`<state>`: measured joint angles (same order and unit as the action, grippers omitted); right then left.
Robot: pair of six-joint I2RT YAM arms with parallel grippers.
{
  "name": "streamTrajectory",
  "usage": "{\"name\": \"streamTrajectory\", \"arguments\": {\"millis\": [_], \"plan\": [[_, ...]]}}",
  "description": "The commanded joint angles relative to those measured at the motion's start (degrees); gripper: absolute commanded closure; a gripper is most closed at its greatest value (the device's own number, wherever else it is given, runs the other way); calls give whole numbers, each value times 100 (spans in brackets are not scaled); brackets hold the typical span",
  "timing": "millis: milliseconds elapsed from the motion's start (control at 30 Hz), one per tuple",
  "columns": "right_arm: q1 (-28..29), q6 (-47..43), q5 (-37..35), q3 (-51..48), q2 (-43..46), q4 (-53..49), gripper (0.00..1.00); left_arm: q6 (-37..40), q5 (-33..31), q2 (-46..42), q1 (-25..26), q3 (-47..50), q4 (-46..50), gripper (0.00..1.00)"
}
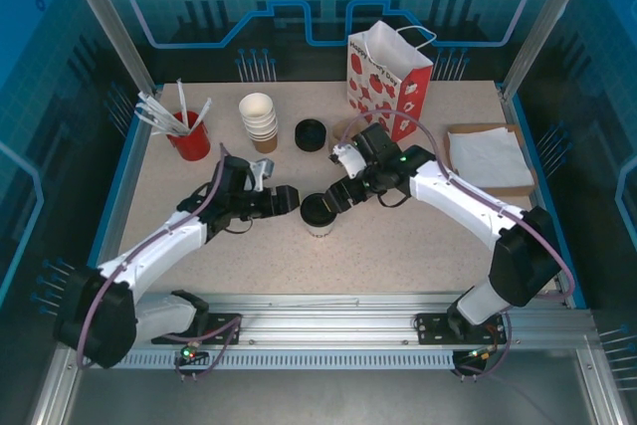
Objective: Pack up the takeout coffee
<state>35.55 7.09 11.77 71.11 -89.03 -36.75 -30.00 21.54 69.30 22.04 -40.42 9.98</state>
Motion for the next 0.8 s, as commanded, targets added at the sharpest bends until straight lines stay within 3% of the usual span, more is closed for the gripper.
{"name": "streamTrajectory", "arguments": {"millis": [0, 267, 567, 767], "plan": [[-70, 111, 432, -195, -194, 381, 22, 288, 313, 321, 163, -305, -75, 26], [-154, 151, 550, -464, -452, 627, 30, 367, 430, 695, 217, -401, -149, 33], [-219, 182, 452, -734, -598, 772, 39, 416, 149, 945, 212, -161, -133, 47], [-174, 229, 591, -572, -568, 795, 40, 321, 83, 855, 211, -152, -242, 48]]}}
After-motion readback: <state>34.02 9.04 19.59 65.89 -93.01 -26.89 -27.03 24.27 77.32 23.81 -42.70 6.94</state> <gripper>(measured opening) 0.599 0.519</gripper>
